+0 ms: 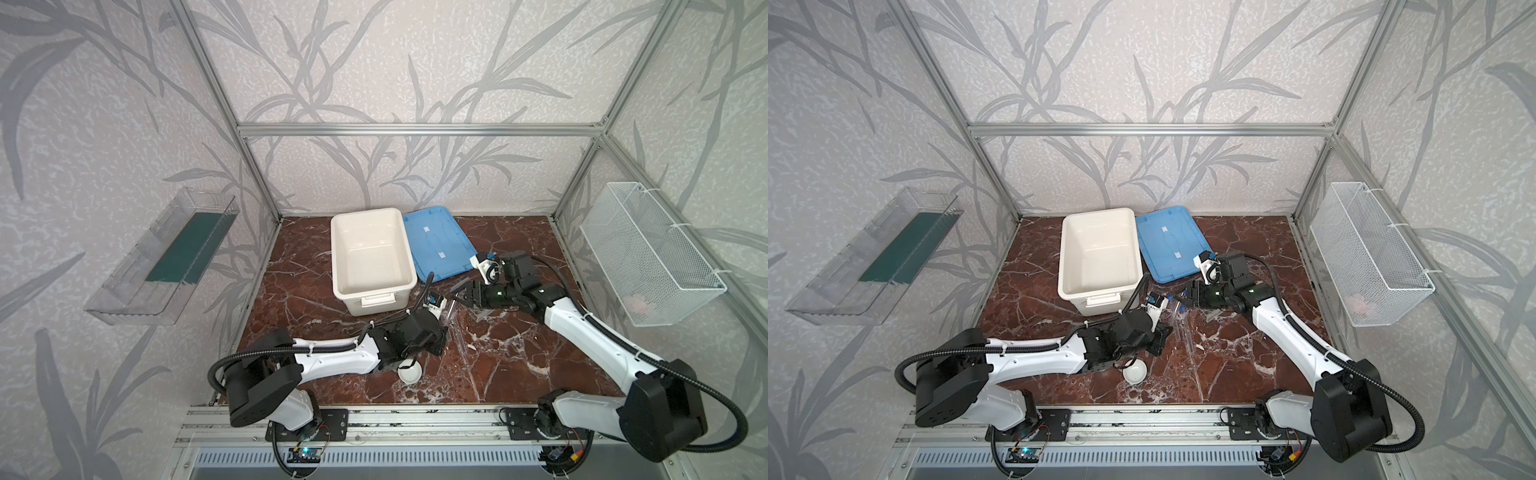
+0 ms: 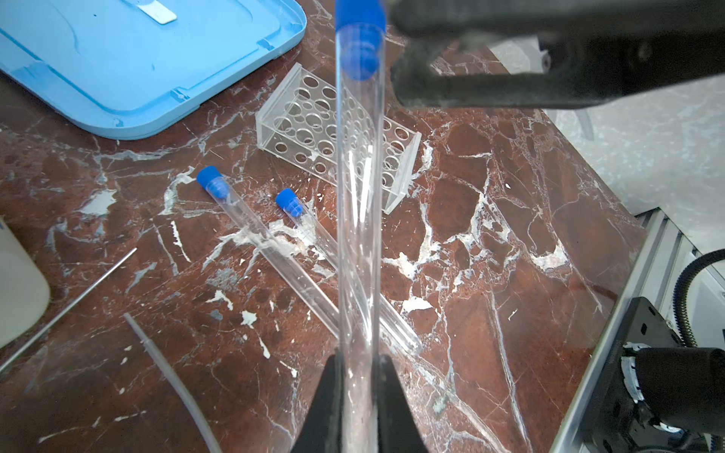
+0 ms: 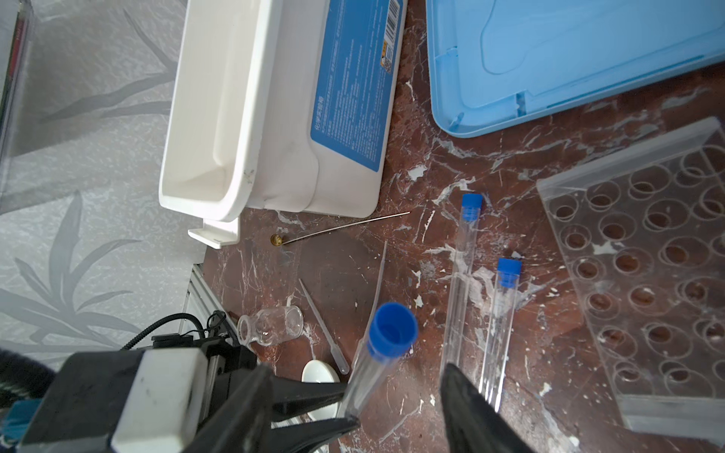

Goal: Organize the chemistry lab equipment
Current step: 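Lift the tube with the left gripper while right gripper grasps its blue cap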

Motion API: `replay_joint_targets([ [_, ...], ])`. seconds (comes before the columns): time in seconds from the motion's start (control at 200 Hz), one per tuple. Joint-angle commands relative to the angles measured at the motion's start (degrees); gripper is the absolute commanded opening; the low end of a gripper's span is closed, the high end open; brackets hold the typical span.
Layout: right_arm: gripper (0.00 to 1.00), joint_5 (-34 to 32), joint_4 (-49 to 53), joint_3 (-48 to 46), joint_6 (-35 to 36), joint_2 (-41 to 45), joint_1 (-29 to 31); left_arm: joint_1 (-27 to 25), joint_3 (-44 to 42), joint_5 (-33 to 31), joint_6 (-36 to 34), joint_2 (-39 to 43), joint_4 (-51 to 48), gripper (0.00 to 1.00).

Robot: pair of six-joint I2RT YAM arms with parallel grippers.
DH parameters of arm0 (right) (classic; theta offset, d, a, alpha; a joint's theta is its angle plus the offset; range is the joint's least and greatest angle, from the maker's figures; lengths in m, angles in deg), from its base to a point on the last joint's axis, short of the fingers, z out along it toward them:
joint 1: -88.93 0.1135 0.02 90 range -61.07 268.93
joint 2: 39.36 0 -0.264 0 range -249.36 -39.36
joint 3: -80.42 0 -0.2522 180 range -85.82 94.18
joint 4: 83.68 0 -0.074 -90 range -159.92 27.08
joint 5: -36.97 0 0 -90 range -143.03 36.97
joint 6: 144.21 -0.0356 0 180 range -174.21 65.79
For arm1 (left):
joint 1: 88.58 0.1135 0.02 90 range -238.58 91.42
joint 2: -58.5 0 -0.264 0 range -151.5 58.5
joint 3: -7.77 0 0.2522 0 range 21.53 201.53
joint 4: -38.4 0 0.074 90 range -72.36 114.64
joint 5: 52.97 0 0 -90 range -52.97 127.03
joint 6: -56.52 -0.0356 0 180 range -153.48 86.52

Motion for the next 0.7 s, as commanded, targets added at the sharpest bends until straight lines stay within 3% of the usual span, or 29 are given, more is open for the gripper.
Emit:
replay_joint_targets([
  [0.0, 0.60, -0.7, -1.1, 1.4, -0.2, -0.1, 0.2, -0.4, -1.0, -0.3, -1.0, 2.1, 2.4, 0.12],
  [0.25, 0.50, 0.4, -3.6, 0.9, -1.2, -1.8, 0.5, -0.8, -2.0, 0.2, 0.1, 2.9, 4.1, 0.12],
  [0.47, 0.34, 1.0, -4.5, -0.2, -1.3, -1.5, 0.6, -1.4, -0.8, 0.0, -0.3, 2.2, 3.0, 0.12],
  [0.695, 0.30, 1.3, -4.6, -1.0, -1.3, -1.7, 0.7, -1.8, -0.5, -0.8, -0.7, 2.4, 2.4, 0.12],
])
